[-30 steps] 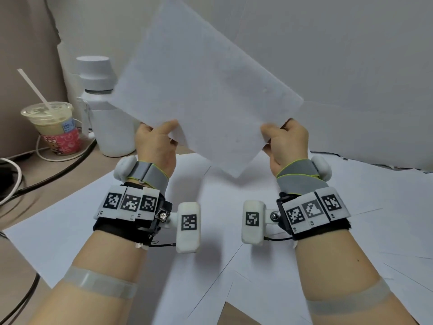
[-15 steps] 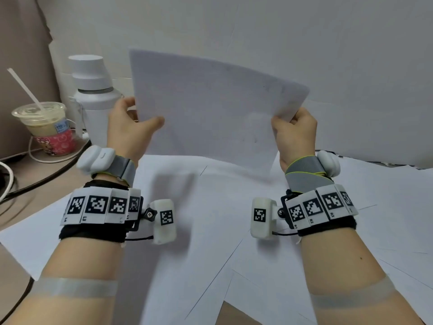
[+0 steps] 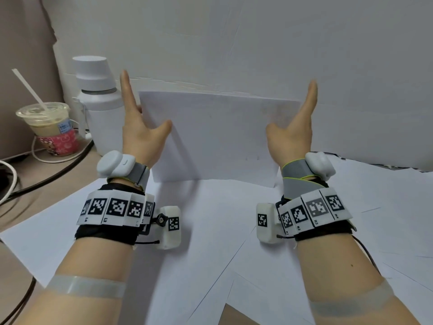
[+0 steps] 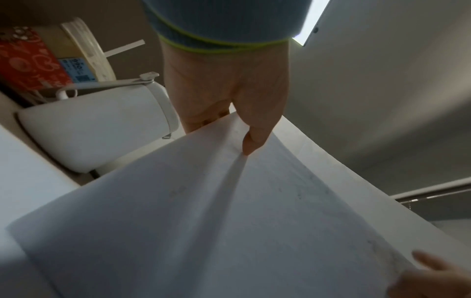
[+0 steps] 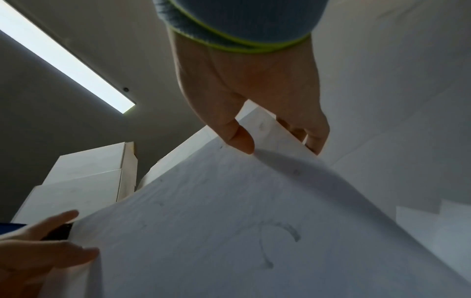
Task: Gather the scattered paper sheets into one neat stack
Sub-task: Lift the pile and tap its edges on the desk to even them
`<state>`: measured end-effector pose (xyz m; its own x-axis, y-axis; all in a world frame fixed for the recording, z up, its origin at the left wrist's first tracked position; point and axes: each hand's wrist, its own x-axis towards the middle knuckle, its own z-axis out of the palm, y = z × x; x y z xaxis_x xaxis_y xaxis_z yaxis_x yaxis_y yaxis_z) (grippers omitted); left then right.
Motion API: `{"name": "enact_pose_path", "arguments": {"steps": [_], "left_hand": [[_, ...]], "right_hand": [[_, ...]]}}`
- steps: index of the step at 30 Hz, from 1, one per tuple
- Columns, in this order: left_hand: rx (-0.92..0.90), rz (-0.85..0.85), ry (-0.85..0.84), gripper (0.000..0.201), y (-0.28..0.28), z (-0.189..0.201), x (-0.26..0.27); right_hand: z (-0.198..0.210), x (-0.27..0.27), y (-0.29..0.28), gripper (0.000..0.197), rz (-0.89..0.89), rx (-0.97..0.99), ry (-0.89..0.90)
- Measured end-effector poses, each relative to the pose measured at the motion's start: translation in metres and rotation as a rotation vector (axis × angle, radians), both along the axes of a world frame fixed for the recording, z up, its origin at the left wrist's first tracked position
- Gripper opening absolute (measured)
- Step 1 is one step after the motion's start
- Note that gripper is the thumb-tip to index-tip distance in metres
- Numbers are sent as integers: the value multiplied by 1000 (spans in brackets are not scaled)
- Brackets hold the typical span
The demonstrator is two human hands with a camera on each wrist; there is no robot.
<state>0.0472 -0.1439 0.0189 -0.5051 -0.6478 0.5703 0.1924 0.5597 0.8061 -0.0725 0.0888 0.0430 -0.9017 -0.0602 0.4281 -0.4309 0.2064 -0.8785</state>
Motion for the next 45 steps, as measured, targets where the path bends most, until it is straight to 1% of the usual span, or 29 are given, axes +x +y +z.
{"name": "enact_pose_path", "arguments": {"steps": [1,3,5,7,9,10,12,14,16,20,22,23,25,28,30,33,37,41,45], "left_hand": [[-65,1,2,104,1,1,0],[-146,3,-14,93,0,2,-1],[-140,-1,-36,78,-1,0,-1],[-140,18,-22,67,-2,-1,0],[-149,61,7,61,-2,0,0],[-144,71,22,61,-2,1,-1],[-96,59,41,67,0,3,-1],[-44,24,49,74,0,2,-1],[-46,6,41,76,1,2,0],[-72,-47,83,87,5,11,1],[-85,-33,81,92,6,14,2],[-69,-22,69,94,6,14,3],[-41,-23,47,97,4,11,4],[-111,18,13,94,5,4,2],[-157,39,3,92,7,3,-1],[-144,14,20,93,4,1,-1],[-129,-31,33,94,4,-1,-3],[-195,22,16,91,8,-1,-3],[-187,56,-4,81,5,0,0]], "right_hand": [[2,1,1,94,6,26,42],[2,0,1,86,5,100,91],[3,1,0,72,5,153,107],[4,0,0,59,-3,154,110],[5,0,0,52,-18,137,118],[5,-2,0,51,-20,127,123],[5,-3,1,53,-21,96,124],[5,-3,1,55,-22,45,83],[5,-1,2,56,-31,28,66],[11,6,3,59,-34,-10,161],[13,6,2,64,-34,-14,189],[12,4,2,67,-33,-1,177],[9,0,1,73,-35,36,97],[3,1,0,84,2,66,10],[2,2,-3,89,20,73,13],[1,4,-3,93,57,65,13],[2,6,-3,93,83,68,23],[2,5,-4,90,91,92,26],[2,3,-6,81,66,121,29]]}}
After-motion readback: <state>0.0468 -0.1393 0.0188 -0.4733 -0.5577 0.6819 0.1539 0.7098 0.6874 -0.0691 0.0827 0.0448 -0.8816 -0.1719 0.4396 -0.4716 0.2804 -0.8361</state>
